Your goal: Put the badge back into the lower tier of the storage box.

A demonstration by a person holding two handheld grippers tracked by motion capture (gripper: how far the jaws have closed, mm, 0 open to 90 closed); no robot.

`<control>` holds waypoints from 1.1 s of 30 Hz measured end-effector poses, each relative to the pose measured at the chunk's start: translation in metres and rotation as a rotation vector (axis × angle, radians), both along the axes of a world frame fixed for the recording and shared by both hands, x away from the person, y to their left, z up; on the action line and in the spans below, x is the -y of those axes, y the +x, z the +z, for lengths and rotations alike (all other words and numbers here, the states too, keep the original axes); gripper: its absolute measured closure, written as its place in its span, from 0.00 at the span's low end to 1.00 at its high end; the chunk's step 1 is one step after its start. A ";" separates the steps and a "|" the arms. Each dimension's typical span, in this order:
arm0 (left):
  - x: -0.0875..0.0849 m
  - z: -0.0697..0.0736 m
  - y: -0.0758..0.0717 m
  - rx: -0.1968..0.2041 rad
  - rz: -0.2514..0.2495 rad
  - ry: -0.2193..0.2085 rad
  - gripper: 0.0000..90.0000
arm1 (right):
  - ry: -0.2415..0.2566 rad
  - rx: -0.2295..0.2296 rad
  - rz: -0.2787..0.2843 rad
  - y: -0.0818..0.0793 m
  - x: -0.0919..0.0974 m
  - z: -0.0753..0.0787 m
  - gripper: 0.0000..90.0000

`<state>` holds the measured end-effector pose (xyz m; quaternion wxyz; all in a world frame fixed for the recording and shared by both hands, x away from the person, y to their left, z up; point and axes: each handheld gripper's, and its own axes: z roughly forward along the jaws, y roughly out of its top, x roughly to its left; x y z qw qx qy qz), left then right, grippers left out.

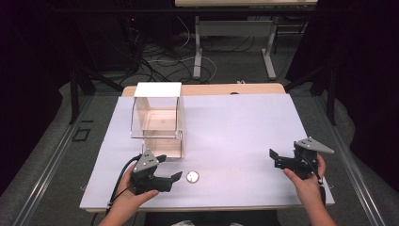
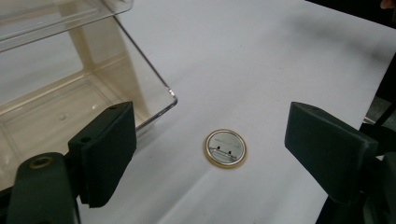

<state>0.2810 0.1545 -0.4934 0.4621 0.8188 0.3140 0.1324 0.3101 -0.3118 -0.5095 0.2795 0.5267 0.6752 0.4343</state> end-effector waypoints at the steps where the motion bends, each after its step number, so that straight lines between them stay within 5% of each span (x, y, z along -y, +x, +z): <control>1: 0.002 0.000 0.000 0.000 -0.006 0.004 0.20 | 0.000 0.008 0.002 0.000 0.000 0.000 0.00; 16: 0.026 -0.006 0.007 -0.030 -0.051 0.026 0.22 | 0.007 0.001 0.006 0.001 -0.001 -0.002 0.00; 23: 0.035 -0.013 0.009 -0.067 -0.040 0.009 0.24 | -0.007 0.009 0.015 0.001 0.000 -0.002 0.00; 24: 0.035 -0.014 0.011 -0.047 -0.050 0.025 0.25 | 0.006 0.000 0.015 0.001 -0.001 -0.002 0.00; 33: 0.040 -0.022 0.013 -0.079 -0.031 0.042 0.27 | -0.006 0.006 0.032 0.002 -0.001 -0.003 0.00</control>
